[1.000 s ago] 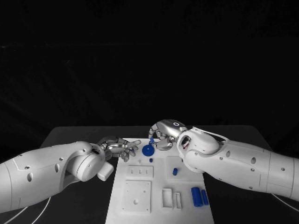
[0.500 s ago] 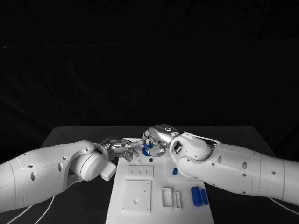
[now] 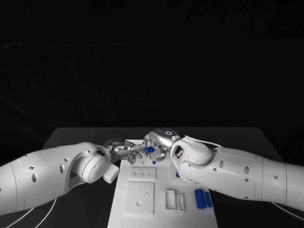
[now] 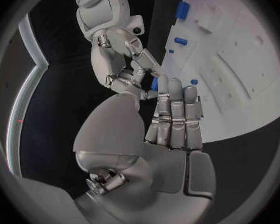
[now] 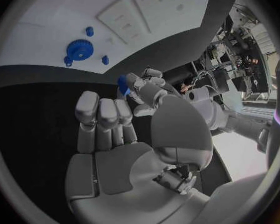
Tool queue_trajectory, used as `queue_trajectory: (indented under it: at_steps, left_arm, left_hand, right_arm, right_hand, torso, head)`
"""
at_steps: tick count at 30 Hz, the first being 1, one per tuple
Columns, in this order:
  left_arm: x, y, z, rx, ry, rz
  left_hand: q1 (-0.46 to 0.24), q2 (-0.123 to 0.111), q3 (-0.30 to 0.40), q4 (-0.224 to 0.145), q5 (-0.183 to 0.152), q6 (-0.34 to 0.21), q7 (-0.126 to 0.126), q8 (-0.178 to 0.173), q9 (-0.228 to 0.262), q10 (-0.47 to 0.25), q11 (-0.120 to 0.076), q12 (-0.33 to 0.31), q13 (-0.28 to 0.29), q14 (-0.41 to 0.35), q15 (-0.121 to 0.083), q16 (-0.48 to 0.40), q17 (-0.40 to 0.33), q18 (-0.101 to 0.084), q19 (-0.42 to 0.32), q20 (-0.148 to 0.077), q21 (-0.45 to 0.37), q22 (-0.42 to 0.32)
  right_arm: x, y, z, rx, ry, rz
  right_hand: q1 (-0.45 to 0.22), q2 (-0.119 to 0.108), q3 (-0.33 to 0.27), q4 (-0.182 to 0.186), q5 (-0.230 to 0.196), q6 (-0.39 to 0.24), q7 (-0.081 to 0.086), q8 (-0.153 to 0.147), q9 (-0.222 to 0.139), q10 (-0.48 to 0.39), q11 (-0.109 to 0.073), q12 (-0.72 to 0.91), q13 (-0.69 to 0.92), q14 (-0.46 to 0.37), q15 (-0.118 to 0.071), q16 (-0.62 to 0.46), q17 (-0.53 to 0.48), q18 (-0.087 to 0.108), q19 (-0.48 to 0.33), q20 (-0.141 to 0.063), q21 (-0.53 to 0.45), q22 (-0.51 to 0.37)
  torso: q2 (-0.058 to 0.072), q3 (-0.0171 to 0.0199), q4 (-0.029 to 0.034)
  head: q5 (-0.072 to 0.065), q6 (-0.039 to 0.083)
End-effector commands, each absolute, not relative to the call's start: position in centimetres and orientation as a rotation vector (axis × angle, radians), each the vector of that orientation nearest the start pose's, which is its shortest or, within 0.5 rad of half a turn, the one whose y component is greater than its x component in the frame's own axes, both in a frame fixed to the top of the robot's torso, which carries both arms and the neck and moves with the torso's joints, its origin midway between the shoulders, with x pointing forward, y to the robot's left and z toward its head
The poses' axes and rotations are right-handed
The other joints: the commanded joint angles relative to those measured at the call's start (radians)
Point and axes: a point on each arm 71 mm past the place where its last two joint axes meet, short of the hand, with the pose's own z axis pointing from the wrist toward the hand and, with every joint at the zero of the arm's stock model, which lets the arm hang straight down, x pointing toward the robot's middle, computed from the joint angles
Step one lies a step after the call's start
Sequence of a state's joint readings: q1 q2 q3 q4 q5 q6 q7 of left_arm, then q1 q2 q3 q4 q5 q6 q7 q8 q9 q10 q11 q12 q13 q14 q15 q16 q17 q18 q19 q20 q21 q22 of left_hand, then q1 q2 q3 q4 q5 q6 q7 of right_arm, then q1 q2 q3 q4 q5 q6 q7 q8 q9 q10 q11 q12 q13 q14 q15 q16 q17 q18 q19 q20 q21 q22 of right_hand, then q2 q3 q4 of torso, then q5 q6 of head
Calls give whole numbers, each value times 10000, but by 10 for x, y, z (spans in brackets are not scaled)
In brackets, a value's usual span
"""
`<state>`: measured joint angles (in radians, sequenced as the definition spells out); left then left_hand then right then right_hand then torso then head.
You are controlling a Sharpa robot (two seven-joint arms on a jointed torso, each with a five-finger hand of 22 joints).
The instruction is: Assemble the parts on the task board
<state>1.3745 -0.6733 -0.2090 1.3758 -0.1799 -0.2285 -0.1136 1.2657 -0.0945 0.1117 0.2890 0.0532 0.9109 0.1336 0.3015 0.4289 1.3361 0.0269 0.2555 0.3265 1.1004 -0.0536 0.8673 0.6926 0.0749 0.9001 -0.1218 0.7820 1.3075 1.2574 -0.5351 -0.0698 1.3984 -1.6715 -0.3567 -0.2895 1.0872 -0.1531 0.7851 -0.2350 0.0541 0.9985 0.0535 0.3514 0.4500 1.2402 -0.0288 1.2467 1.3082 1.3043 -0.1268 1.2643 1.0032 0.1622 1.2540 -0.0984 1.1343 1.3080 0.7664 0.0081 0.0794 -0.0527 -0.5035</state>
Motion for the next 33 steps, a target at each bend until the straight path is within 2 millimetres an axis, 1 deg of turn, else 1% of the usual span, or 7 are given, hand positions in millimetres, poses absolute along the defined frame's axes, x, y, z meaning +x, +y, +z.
queue_trajectory:
  at_steps: [1, 6, 12, 21, 25, 31, 33]
  left_arm:
    - [516, 164, -190, -9809, 20039, -11390]
    - [516, 165, -190, -9801, 20038, -11349]
    - [516, 163, -190, -9764, 20099, -11376]
    - [515, 161, -190, -9612, 20244, -11414]
    - [514, 161, -190, -9589, 20286, -11425]
    - [514, 160, -190, -9570, 20274, -11450]
    - [514, 160, -190, -9560, 20281, -11457]
  left_hand:
    - [43, 59, 10, 2, -35, 59, 3, -6, -13, -53, 13, 52, 10, -48, 0, -25, -11, -22, -62, -295, 11, 17]
    - [55, 62, -2, 3, -35, 59, 4, -7, -16, -56, 13, 56, 14, -49, 2, -24, -14, -23, -65, -294, 14, 17]
    - [61, 71, -14, 8, -35, 60, 5, -8, -18, -61, 14, 59, 17, -49, 3, -21, -17, -24, -67, -291, 18, 16]
    - [140, 128, -60, 0, -34, 127, -14, 23, -14, -58, 0, 89, 38, -38, 0, 1, -30, -18, -72, -291, 41, 14]
    - [228, 168, -86, -5, -32, 177, -30, 46, -11, -58, -11, 108, 52, -33, -4, 17, -39, -14, -73, -294, 57, 12]
    - [403, 281, -121, -14, -29, 257, -59, 80, -6, -45, -33, 145, 76, -21, -14, 48, -53, -9, -73, -299, 83, 4]
    - [515, 361, -118, -30, -26, 289, -72, 93, -4, -35, -45, 162, 87, -16, -19, 62, -58, -5, -75, -304, 92, 0]
  right_arm:
    - [502, -80, -164, -3394, 15135, 5647]
    - [501, -78, -164, -3425, 15127, 5712]
    - [500, -75, -164, -3449, 15119, 5780]
    - [498, -70, -167, -3472, 15137, 5870]
    - [498, -68, -168, -3494, 15163, 5898]
    - [497, -65, -170, -3531, 15218, 5929]
    - [497, -65, -171, -3531, 15232, 5931]
  right_hand:
    - [5, 55, 80, -4, 46, 547, 286, 112, 291, 68, 0, 31, 76, 16, -85, -35, 9, 996, 0, -50, 20, 104]
    - [0, 52, 87, -9, 46, 547, 286, 110, 292, 72, 0, 34, 79, 17, -86, -37, 9, 996, 3, -50, 19, 103]
    - [-3, 51, 94, -14, 47, 548, 286, 109, 292, 72, 0, 32, 77, 19, -86, -38, 8, 996, 6, -50, 18, 101]
    - [-6, 53, 105, -21, 49, 550, 285, 107, 293, 78, 0, 36, 81, 21, -87, -40, 8, 996, 10, -51, 16, 99]
    - [-8, 52, 108, -24, 50, 550, 285, 106, 294, 80, -1, 37, 82, 21, -87, -40, 8, 996, 11, -51, 15, 99]
    - [-11, 51, 113, -28, 51, 551, 285, 105, 294, 77, -1, 33, 79, 22, -87, -41, 7, 996, 13, -51, 15, 98]
    - [-13, 51, 113, -28, 50, 551, 285, 105, 294, 83, -1, 39, 84, 22, -87, -42, 7, 996, 14, -51, 14, 97]
  torso:
    - [4, 6, -6]
    - [0, -2, 4]
    - [4, -5, -13]
    - [12, -4, 8]
    - [12, -5, 17]
    - [7, -6, -6]
    - [8, -3, -9]
  head:
    - [11, 4]
    - [4, 0]
    - [-1, 3]
    - [-2, -6]
    - [-2, -9]
    - [23, -20]
    - [28, -19]
